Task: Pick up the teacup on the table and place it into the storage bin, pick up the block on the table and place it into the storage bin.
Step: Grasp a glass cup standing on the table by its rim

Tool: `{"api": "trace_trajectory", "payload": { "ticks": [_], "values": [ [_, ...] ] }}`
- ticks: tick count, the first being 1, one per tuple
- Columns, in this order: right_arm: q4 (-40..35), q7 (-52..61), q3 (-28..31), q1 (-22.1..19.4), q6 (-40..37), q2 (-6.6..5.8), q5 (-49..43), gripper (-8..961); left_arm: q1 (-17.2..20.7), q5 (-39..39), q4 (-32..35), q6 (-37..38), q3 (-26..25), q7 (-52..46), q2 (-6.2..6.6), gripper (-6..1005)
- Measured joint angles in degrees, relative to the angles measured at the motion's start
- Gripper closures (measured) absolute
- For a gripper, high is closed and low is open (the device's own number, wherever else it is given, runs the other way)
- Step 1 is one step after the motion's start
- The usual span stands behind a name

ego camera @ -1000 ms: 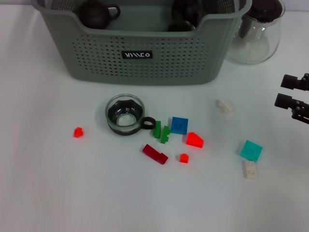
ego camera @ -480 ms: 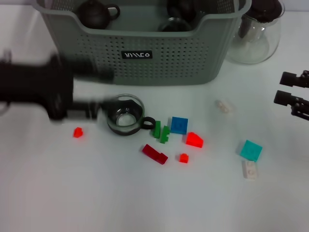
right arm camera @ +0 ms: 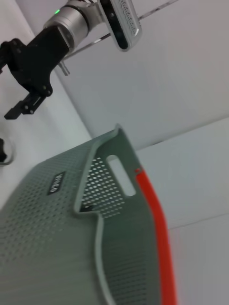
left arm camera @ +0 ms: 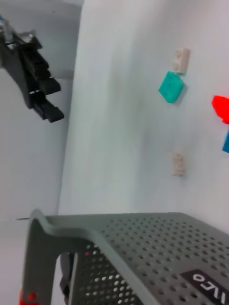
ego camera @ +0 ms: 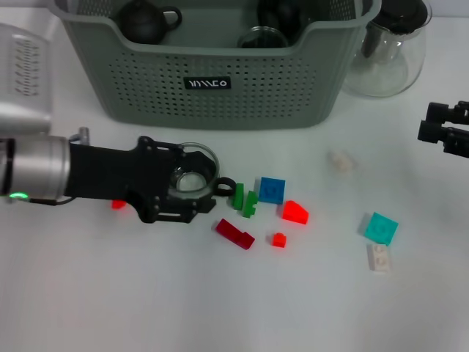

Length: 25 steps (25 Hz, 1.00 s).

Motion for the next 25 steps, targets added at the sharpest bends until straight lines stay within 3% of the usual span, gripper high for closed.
{"api": "trace_trajectory", "payload": {
  "ticks": [10, 21, 25],
  "values": [
    [-0.02, 1.31, -0.02, 1.09, 0.05, -0.58, -1.15, 464, 0.41, 1.54, -2.52, -10.48, 8.58, -0.27, 0.10, 356],
    [-0.02, 1.11, -0.02, 1.10, -0.17, -0.58, -1.16, 464, 0.60, 4.18, -3.07, -7.80, 10.29, -0.90, 0.20, 373],
    [-0.02, 1.00, -0.02, 1.10, -0.24, -0.58, -1.16, 464, 0.55, 4.21, -3.14, -10.27, 10.70, -0.90, -0.01, 389]
  ]
}}
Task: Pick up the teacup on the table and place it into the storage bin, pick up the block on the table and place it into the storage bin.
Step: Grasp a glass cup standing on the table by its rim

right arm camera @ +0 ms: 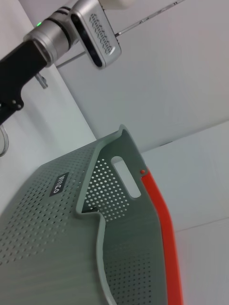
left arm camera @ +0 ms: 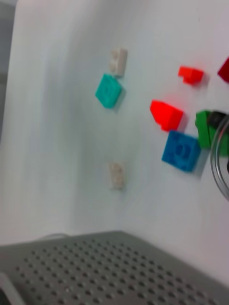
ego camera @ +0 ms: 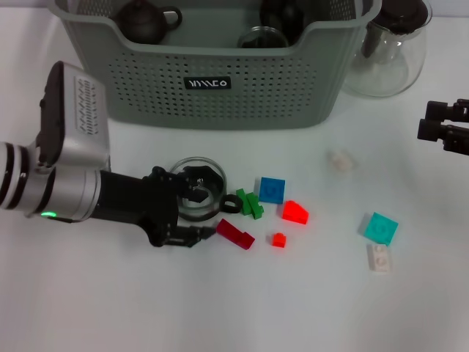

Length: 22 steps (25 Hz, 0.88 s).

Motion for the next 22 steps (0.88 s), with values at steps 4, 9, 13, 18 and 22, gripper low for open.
{"api": "trace_trajectory", "payload": {
  "ticks": [4, 9, 13, 18, 22],
  "values": [
    [0.00, -0.06, 0.00, -0.04, 0.00, 0.08, 0.00, 464, -0.05, -0.28, -0.27, -3.29, 2.17, 0.01, -0.07, 406],
    [0.07, -0.14, 0.00, -0.18, 0.00, 0.09, 0.08, 464, 0.06, 0.03, 0.30, -3.66, 3.71, -0.84, -0.05, 436],
    [0.13, -0.14, 0.06, -0.18, 0.01, 0.09, 0.09, 464, 0.56, 0.12, 2.16, -3.51, 5.55, -2.74, 0.16, 490],
    [0.25, -0.14, 0.02, -0.07, 0.01, 0.09, 0.07, 464, 1.25, 0.16, 3.78, -3.71, 6.50, -3.54, -0.01, 779],
    [0.26, -0.14, 0.03, -0.21, 0.01, 0.09, 0.07, 463, 0.93, 0.17, 4.37, -2.95, 6.22, -6.23, 0.26, 900]
  ]
}}
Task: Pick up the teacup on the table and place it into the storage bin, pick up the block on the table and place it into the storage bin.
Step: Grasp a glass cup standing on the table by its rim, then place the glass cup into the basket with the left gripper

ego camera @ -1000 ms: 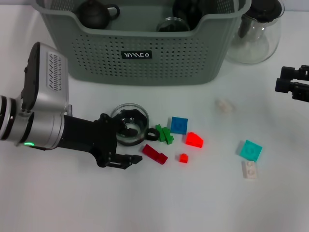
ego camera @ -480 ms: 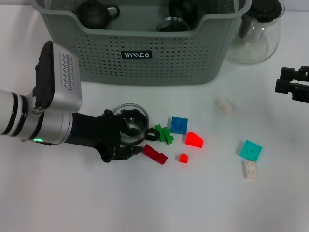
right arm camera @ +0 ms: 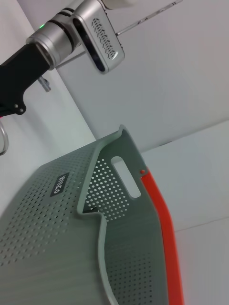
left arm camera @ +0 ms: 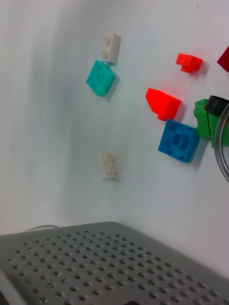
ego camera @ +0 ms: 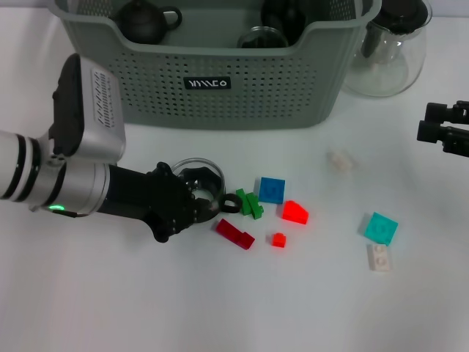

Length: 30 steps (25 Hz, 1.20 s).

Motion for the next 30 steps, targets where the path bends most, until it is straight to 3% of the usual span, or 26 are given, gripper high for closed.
{"api": "trace_trajectory", "payload": {
  "ticks": [5, 10, 14, 17, 20, 22, 27, 30],
  "values": [
    [-0.07, 0.00, 0.04, -0.16, 0.00, 0.00, 0.14, 463, 0.13, -0.03, 2.47, 3.51, -1.85, -0.41, 0.13, 924],
    [-0.12, 0.00, -0.01, -0.28, -0.05, 0.00, 0.19, 463, -4.01, -3.41, 1.36, 19.72, -14.85, 1.58, 1.26, 948],
    [-0.16, 0.00, 0.17, -0.28, -0.13, 0.00, 0.20, 463, -9.74, -12.16, -5.26, 34.07, -29.07, 2.10, 4.06, 941],
    [-0.15, 0.00, 0.02, -0.26, -0.16, 0.00, 0.21, 463, -12.47, -22.36, -10.34, 36.11, -35.95, -3.94, 6.18, 929],
    [-0.15, 0.00, -0.10, -0.22, -0.36, 0.00, 0.14, 463, -15.38, -29.21, -10.64, 31.73, -37.33, -12.83, 7.68, 917],
    [-0.17, 0.00, -0.10, -0.15, -0.80, 0.00, 0.02, 463, -18.16, -29.71, -9.02, 26.52, -36.83, -19.76, 8.83, 909],
    [-0.18, -0.08, -0.08, -0.06, -1.50, 0.00, -0.02, 464, -25.10, -21.01, -4.67, 10.07, -26.42, -38.08, 14.03, 889],
    [-0.25, -0.38, -0.12, 0.13, -1.59, 0.20, -0.04, 464, -29.56, -10.85, -6.87, 0.90, -18.66, -46.07, 16.53, 877]
  ]
}}
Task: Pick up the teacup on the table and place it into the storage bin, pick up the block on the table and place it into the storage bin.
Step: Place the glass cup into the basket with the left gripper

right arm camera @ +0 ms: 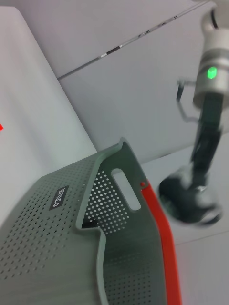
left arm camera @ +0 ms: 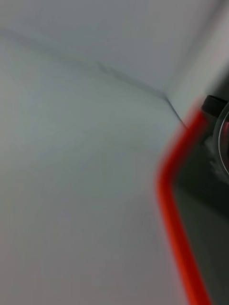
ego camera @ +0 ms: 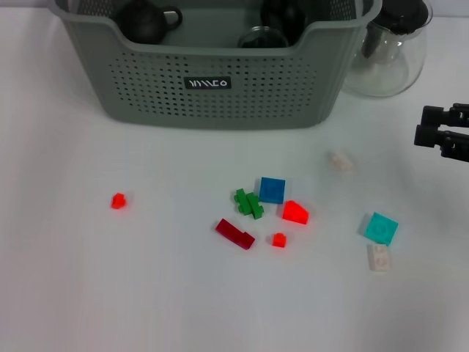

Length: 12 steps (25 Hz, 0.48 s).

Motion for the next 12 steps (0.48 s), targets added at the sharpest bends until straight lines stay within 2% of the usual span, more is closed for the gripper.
{"api": "trace_trajectory", "payload": {
  "ticks": [3, 5, 6, 7, 12],
  "values": [
    [0.00, -0.53, -0.01, 0.10, -0.09, 0.14, -0.02, 464, -5.48, 9.22, -7.22, -5.91, 3.72, -3.00, 0.43, 865],
    [0.00, -0.74, -0.05, 0.22, -0.09, 0.27, -0.03, 464, -9.85, 16.67, -13.74, -9.86, 4.71, -3.56, -0.33, 856],
    [0.08, -0.87, -0.09, 0.30, -0.08, 0.31, -0.03, 464, -9.85, 16.67, -13.74, -9.86, 4.71, -3.56, -0.33, 852],
    [0.17, -0.99, -0.13, 0.35, -0.08, 0.34, -0.03, 464, -12.49, 22.79, -17.65, -13.28, 5.01, -3.84, -1.76, 848],
    [0.30, -1.10, -0.20, 0.44, -0.09, 0.42, -0.03, 464, -14.76, 35.08, -19.72, -17.79, 5.25, -6.51, -6.40, 828]
  ]
}}
